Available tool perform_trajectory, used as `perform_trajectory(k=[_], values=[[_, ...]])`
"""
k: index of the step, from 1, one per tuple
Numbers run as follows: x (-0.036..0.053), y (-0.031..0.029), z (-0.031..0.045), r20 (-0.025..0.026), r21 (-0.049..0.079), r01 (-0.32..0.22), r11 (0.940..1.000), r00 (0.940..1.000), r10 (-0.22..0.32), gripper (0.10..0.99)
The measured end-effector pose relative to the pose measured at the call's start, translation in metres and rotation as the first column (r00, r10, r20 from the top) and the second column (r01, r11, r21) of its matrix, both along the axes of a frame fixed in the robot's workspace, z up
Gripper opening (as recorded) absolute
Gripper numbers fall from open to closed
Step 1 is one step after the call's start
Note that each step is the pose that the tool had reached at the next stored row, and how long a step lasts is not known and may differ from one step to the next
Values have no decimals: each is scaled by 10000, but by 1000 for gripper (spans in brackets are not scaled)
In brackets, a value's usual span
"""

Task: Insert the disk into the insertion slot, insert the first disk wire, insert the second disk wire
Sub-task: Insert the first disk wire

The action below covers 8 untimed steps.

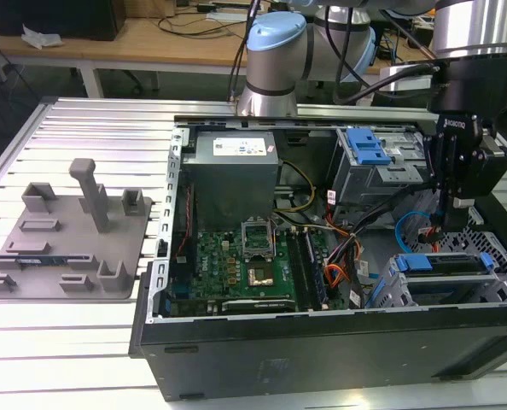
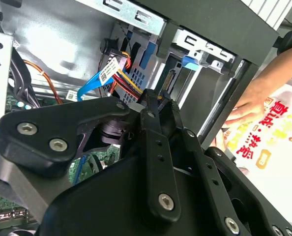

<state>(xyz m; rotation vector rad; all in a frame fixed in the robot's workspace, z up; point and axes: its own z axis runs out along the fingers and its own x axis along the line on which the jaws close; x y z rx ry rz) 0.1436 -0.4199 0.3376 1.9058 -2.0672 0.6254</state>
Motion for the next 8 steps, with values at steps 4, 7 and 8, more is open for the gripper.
perform_trajectory(k=[4,7,8], values=[[21,0,-2,0,-7,-23,10000,10000,23,176],[25,0,-4,0,-9,-41,10000,10000,41,165],[25,0,-4,0,-11,-45,10000,10000,45,165]])
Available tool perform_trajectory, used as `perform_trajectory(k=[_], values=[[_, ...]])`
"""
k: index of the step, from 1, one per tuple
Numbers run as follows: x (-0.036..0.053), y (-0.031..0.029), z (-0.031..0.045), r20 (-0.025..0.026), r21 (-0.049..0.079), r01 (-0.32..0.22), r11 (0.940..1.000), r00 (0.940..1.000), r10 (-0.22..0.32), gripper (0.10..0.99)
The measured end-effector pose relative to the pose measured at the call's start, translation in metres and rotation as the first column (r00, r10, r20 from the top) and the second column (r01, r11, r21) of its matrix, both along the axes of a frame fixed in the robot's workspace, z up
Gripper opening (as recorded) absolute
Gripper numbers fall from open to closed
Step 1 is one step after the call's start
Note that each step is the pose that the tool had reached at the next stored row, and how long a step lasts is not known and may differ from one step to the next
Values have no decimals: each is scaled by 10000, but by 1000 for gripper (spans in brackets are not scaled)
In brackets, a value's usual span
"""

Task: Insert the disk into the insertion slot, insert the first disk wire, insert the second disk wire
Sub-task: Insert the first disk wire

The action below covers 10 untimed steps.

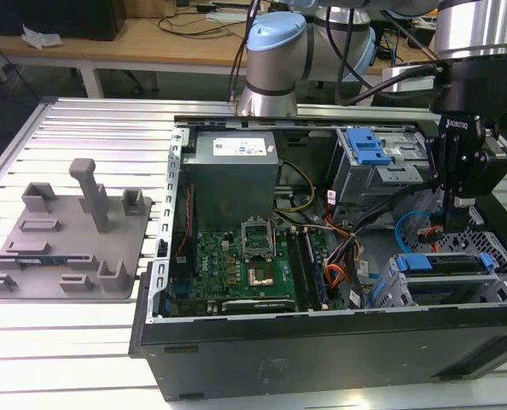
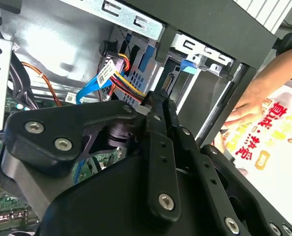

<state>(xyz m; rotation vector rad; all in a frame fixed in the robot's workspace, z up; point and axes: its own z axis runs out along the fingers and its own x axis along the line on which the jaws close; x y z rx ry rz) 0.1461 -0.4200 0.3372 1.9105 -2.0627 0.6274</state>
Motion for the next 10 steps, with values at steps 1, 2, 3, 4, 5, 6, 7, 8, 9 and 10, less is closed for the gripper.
perform_trajectory(k=[1,2,3,4,5,6,7,8,9,10], values=[[0,0,0,0,-1,-4,10000,10000,4,165],[0,0,0,0,-1,-7,10000,10000,7,165],[0,0,-1,0,-1,-10,10000,10000,10,165],[1,0,-1,0,-1,-11,10000,10000,11,165],[0,0,-1,0,-2,-11,10000,10000,11,165],[1,0,-1,0,-2,-11,10000,10000,11,165],[0,-1,-1,0,0,-11,10000,10000,11,165],[0,-12,4,0,32,-10,10000,10000,10,165],[0,-21,13,0,63,-11,10000,10000,11,165],[0,-33,23,0,113,-11,9999,10000,11,165]])
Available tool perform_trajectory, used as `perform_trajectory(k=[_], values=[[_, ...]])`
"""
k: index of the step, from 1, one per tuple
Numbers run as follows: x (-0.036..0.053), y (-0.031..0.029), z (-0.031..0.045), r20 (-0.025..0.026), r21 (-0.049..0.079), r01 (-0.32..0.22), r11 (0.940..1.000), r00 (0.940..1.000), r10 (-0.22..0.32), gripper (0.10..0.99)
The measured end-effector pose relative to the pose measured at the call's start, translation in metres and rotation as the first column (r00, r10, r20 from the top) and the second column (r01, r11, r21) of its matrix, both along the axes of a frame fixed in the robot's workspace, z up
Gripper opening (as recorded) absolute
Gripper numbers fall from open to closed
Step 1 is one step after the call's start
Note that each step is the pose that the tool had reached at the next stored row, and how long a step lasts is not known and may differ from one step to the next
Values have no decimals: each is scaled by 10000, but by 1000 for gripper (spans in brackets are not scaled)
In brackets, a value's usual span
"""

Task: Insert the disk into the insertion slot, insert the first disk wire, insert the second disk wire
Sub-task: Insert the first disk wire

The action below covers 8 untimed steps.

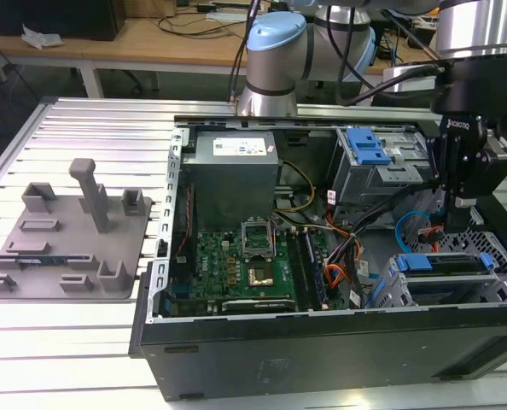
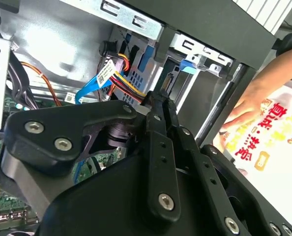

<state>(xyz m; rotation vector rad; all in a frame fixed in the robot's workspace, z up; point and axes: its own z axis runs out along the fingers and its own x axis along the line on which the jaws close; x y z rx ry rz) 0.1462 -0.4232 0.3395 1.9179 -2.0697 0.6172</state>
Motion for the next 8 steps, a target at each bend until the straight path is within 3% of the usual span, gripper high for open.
perform_trajectory(k=[4,7,8], values=[[0,-41,38,-3,227,0,9997,10000,0,165],[-1,-104,46,-67,270,3,9996,10000,-1,165],[1,-119,46,-123,265,0,9996,9999,4,165]])
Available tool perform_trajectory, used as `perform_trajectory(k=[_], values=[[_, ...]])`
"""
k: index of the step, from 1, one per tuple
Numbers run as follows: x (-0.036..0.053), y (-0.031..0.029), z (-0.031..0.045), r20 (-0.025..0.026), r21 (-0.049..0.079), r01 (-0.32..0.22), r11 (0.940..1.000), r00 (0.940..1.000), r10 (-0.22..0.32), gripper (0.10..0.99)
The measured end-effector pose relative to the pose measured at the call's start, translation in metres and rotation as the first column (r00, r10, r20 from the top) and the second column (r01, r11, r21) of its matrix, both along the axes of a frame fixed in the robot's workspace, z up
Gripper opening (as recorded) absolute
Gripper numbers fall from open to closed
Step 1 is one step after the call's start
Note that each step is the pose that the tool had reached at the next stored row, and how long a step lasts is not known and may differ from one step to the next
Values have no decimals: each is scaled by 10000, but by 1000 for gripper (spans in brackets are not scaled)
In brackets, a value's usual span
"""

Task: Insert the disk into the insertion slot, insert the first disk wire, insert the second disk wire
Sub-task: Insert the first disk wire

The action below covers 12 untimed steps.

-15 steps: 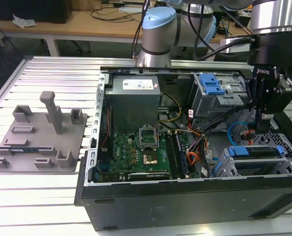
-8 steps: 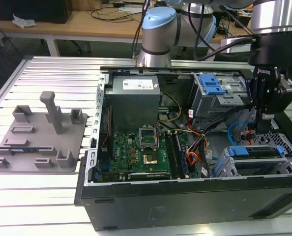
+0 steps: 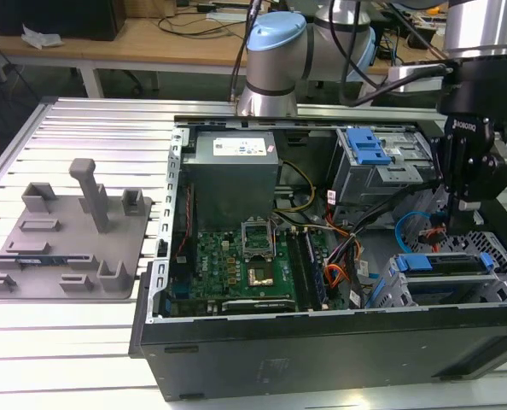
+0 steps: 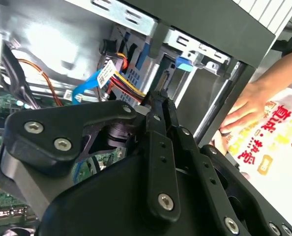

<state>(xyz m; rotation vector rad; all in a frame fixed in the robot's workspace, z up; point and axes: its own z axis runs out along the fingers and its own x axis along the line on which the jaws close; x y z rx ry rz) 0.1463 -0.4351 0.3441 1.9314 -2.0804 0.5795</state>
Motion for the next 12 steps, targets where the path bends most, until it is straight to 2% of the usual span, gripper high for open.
perform_trajectory(k=[2,3,4,5,7,8,9,11,12], values=[[1,-24,0,-134,-16,-9,10000,9999,8,165],[3,-42,0,-228,-18,-13,10000,9997,13,165],[7,-56,0,-270,-5,-14,10000,9996,14,165],[21,-86,1,-319,135,-14,9999,9995,19,165],[39,-128,0,-360,386,-12,9993,9993,26,165],[51,-158,0,-402,674,-10,9977,9992,37,165],[62,-167,0,-416,951,-9,9955,9991,49,165],[77,-174,1,-419,1307,-9,9914,9991,65,165],[106,-187,1,-420,1958,-8,9807,9991,92,165]])
